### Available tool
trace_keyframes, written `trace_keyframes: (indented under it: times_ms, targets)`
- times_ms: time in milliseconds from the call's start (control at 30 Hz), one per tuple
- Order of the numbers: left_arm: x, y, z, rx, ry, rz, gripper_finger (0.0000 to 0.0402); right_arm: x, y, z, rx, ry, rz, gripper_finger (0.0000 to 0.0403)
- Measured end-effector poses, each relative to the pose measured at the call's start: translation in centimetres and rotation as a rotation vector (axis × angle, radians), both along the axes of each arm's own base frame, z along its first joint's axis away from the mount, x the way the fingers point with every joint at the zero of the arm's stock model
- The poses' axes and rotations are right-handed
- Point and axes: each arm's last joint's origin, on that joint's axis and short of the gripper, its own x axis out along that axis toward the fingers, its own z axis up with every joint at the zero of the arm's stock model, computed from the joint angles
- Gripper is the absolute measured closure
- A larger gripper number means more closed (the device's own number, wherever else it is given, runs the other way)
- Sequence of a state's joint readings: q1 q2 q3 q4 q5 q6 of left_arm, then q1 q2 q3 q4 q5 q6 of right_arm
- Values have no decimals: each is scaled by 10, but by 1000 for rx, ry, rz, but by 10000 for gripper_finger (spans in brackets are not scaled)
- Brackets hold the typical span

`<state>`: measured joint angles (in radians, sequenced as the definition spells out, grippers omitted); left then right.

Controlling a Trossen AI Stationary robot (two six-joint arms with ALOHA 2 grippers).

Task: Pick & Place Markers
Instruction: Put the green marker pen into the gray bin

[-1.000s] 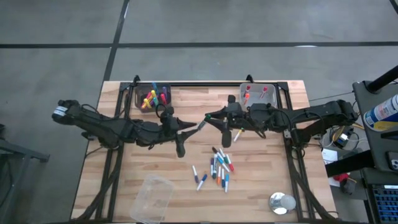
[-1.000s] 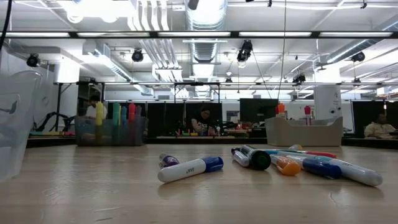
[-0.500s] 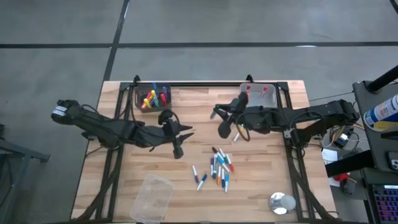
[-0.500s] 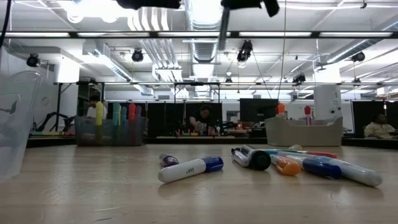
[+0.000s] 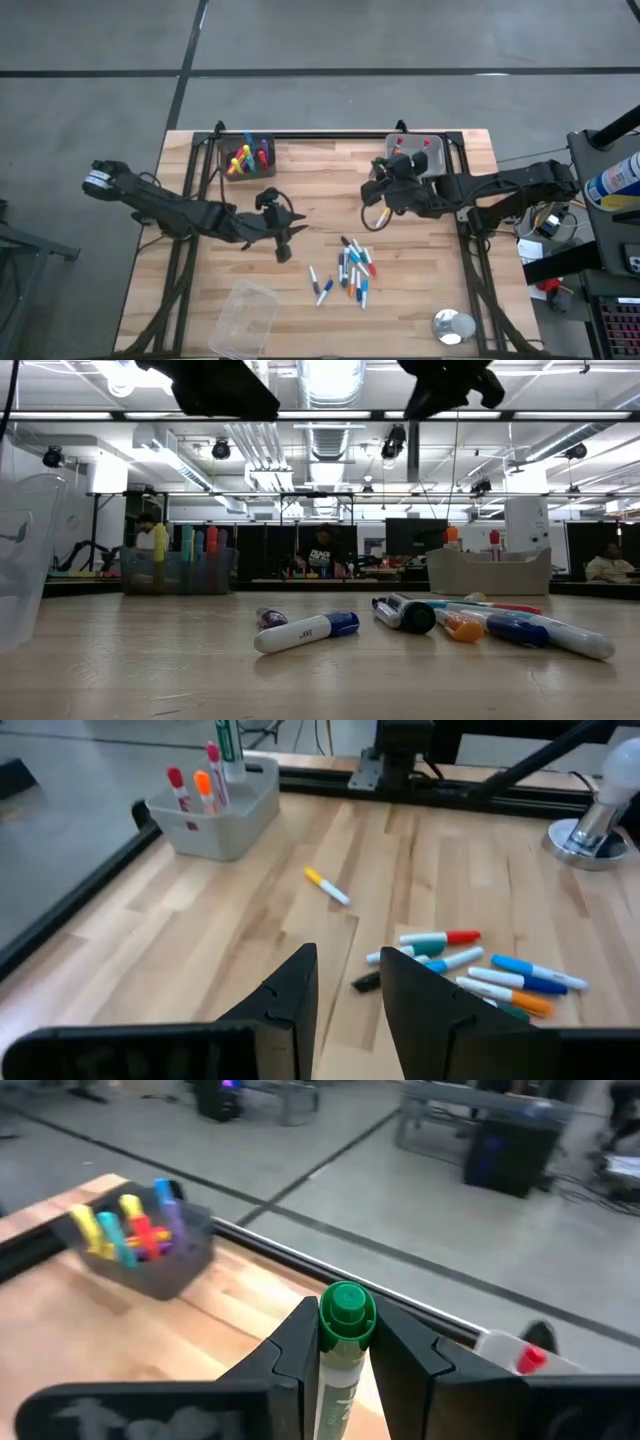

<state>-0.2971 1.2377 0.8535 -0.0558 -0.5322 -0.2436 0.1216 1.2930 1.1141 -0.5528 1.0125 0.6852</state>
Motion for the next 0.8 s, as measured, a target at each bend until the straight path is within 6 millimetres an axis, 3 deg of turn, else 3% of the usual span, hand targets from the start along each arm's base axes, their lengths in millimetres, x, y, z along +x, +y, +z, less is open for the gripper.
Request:
trace_keyframes:
  times_ms: [267,800]
  targets:
    - [-2,-3,-14,-51,-14,-46,296,-20,-10,-27,43,20,-180,333]
    - [-3,-5,-15,-24,-2,-91,296,-67,-28,-67,52,-11,-455,334]
